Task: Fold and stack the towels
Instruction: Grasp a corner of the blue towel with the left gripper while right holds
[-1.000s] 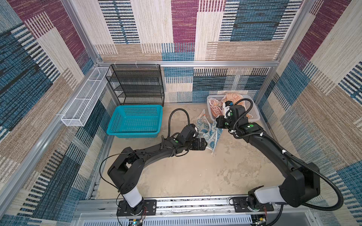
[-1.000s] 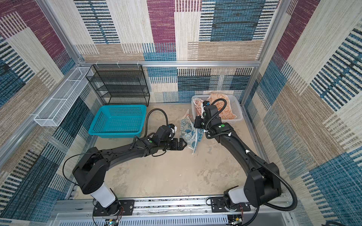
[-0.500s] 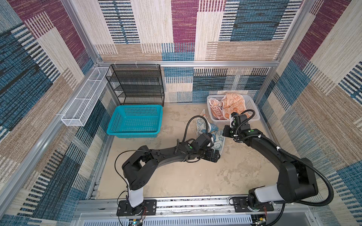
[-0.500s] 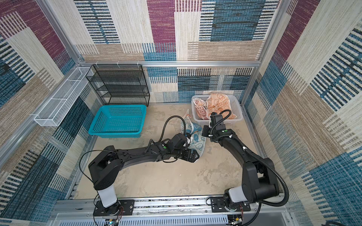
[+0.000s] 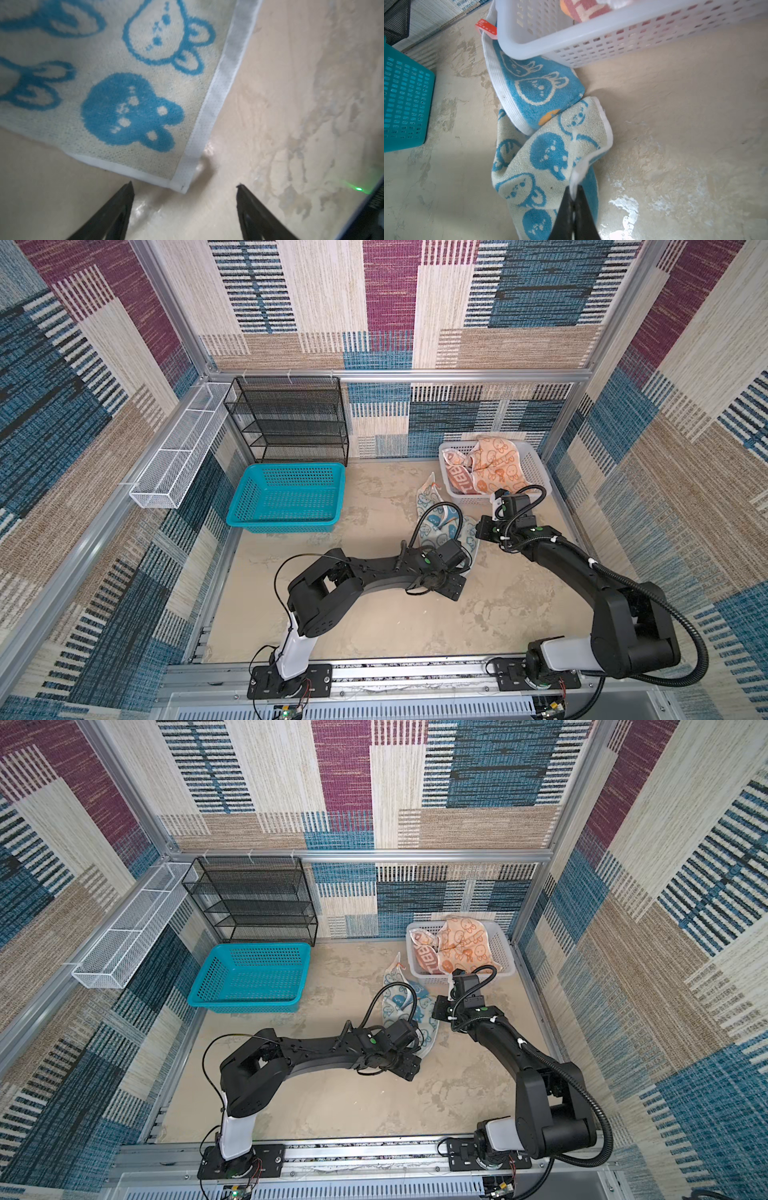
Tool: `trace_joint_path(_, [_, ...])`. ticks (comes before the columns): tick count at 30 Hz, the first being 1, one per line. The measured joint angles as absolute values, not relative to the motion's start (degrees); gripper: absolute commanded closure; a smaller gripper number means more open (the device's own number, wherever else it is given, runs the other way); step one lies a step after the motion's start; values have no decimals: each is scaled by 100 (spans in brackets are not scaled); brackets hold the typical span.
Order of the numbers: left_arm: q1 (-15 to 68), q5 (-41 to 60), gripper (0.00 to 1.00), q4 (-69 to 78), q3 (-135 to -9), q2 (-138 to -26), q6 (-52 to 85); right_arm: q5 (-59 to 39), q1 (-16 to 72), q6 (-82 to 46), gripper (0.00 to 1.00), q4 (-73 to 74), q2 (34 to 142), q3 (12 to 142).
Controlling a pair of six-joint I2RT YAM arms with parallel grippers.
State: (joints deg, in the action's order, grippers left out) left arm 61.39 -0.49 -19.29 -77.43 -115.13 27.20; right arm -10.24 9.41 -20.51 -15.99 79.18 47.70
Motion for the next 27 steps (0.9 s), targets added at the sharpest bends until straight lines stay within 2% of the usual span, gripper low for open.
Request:
trace_joint_path(4, [6160, -416, 27, -2043, -7797, -11577, 2665, -1098, 941, -2056, 100, -1520, 7887, 4707])
trace_joint_path(5, [6163, -493, 31, -2062, -7837, -11611, 2657, -1114, 941, -2056, 100, -1487, 7881, 4681])
trace_joint_path(9, [6204, -731, 37, -2102, -7983, -11747, 2574, -1155, 941, -2071, 100, -1450, 7843, 4595])
trace_joint_path(19, [6329, -1120, 60, -2049, -8053, -11885, 2486, -1160, 934, -2071, 100, -1352, 7852, 4536])
trace_joint_path(21, [6337, -1164, 70, -1966, -7999, -11885, 2488, -1160, 934, -2071, 100, -1326, 7854, 4534])
trace_joint_path(25, [6346, -1162, 99, -1732, -7883, -11867, 2493, -1160, 934, -2071, 100, -1295, 7863, 4504])
trace_joint_path(27, [6351, -1177, 100, -1684, -7832, -11832, 2493, -1160, 934, -2071, 100, -1299, 7865, 4497])
